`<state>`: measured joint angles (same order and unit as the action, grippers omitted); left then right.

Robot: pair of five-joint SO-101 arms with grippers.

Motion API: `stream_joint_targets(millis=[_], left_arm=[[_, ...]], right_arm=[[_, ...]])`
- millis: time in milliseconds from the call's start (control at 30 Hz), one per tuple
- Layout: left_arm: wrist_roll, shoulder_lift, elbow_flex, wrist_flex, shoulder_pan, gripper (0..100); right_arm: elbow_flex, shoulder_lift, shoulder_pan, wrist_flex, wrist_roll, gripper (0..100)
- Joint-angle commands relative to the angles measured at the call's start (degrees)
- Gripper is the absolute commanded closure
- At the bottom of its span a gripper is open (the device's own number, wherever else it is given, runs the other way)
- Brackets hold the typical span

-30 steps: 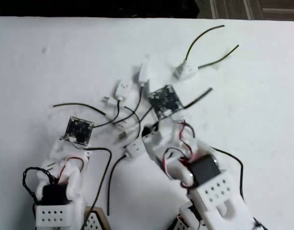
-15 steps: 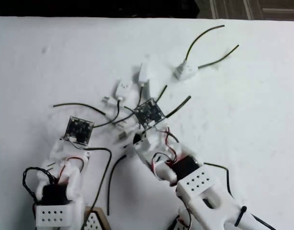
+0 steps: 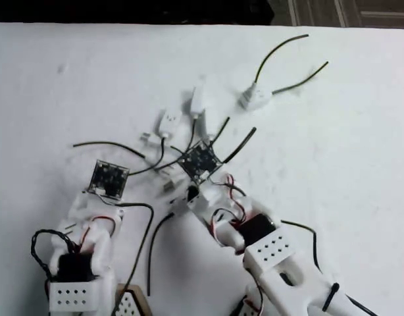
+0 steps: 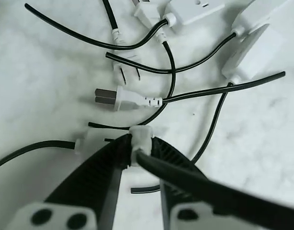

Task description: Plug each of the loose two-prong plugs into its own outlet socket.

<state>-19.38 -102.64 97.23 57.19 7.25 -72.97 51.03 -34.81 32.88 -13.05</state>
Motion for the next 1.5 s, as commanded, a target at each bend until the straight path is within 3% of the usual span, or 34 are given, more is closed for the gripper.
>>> stream_joint_targets(millis=[0,300,1067,1300,1467], left_arm=[[0.18,-0.31,-0.26,0.18,0.57,98],[0.18,-0.31,-0.26,0.35,0.57,98],[0.18,-0.40,-0.18,0.53,0.57,98],[0.18,-0.40,-0.18,0.53,0.57,98],[0.18,-0.40,-0.18,0.53,0.57,98]], right_arm=[[1.14,-0.57,0.84,0.22,-0.70,98.2],[9.76,-13.93,1.10,4.97,-0.26,98.2],[10.37,-14.29,1.01,9.89,-0.26,98.1],[22.07,-14.73,0.75,23.87,4.31,98.1],[20.66,-14.81,0.75,21.93,4.40,98.1]])
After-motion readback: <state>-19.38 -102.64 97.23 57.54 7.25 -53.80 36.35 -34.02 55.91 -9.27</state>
